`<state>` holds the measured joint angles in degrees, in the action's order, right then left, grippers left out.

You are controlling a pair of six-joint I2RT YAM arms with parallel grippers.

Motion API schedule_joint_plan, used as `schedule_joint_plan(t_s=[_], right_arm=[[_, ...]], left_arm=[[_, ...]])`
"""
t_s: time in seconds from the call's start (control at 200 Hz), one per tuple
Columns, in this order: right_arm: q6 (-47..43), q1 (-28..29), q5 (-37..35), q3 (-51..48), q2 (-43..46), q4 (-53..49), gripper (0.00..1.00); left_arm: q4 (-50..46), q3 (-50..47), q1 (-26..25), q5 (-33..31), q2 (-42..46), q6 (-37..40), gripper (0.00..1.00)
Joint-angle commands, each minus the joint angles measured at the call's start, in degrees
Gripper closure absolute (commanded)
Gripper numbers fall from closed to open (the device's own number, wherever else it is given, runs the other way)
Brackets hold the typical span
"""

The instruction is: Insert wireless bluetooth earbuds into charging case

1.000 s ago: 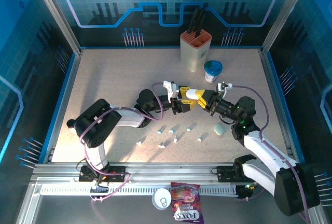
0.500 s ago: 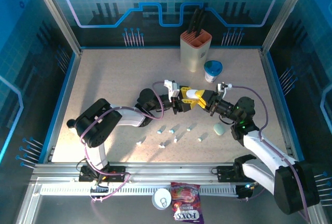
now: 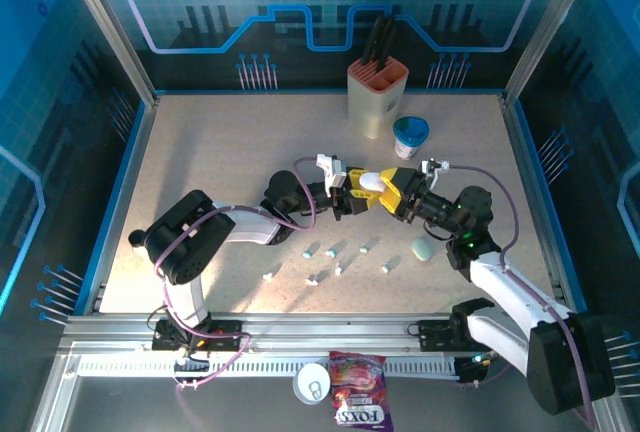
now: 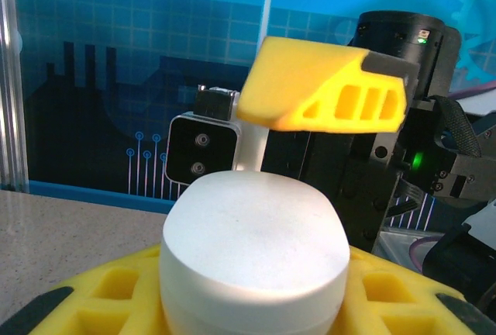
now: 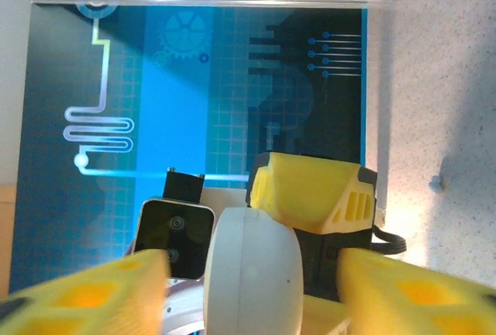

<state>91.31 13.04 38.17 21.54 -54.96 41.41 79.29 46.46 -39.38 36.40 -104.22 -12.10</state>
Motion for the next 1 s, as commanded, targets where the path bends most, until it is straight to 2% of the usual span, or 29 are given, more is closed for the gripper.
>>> schedule_joint_plan(t_s=[0.0, 0.14, 0.24, 0.295, 0.43, 0.555, 0.69, 0.9, 0.99], right_arm=[[-13.5, -2.7, 0.6, 2.3, 3.6, -12.7, 0.18], [-39.7, -6.3, 0.7, 8.4, 6.5, -33.3, 0.09], [-60.2, -5.9, -1.7, 14.8, 7.8, -45.9, 0.03], [-69.5, -3.8, -2.9, 18.3, 8.3, -50.8, 0.02], [-87.3, 6.0, -13.3, 26.6, 7.0, -60.3, 0.01], [-95.3, 12.5, -19.9, 33.2, 2.6, -65.4, 0.00], [-101.1, 16.6, -21.9, 36.5, -1.8, -65.9, 0.00], [-106.2, 18.0, -23.3, 38.7, -6.2, -66.6, 0.00], [-104.8, 17.9, -26.9, 38.5, -6.7, -65.1, 0.00]], left_arm=[[1.0, -0.9, 0.6, 2.0, 1.3, -0.1, 0.64], [1.0, -3.2, 1.6, 4.5, 3.3, -0.9, 0.65], [1.0, -4.9, 2.7, 6.4, 5.3, -4.0, 0.64], [1.0, -5.5, 3.6, 8.1, 6.2, -6.8, 0.64], [1.0, -7.7, 4.2, 10.0, 7.9, -7.5, 0.65], [1.0, -8.6, 4.4, 10.8, 8.8, -8.1, 0.66], [1.0, -9.2, 4.4, 10.6, 9.8, -7.9, 0.66], [1.0, -9.5, 4.1, 9.7, 10.7, -7.8, 0.67], [1.0, -9.6, 3.8, 10.0, 10.7, -7.7, 0.67]])
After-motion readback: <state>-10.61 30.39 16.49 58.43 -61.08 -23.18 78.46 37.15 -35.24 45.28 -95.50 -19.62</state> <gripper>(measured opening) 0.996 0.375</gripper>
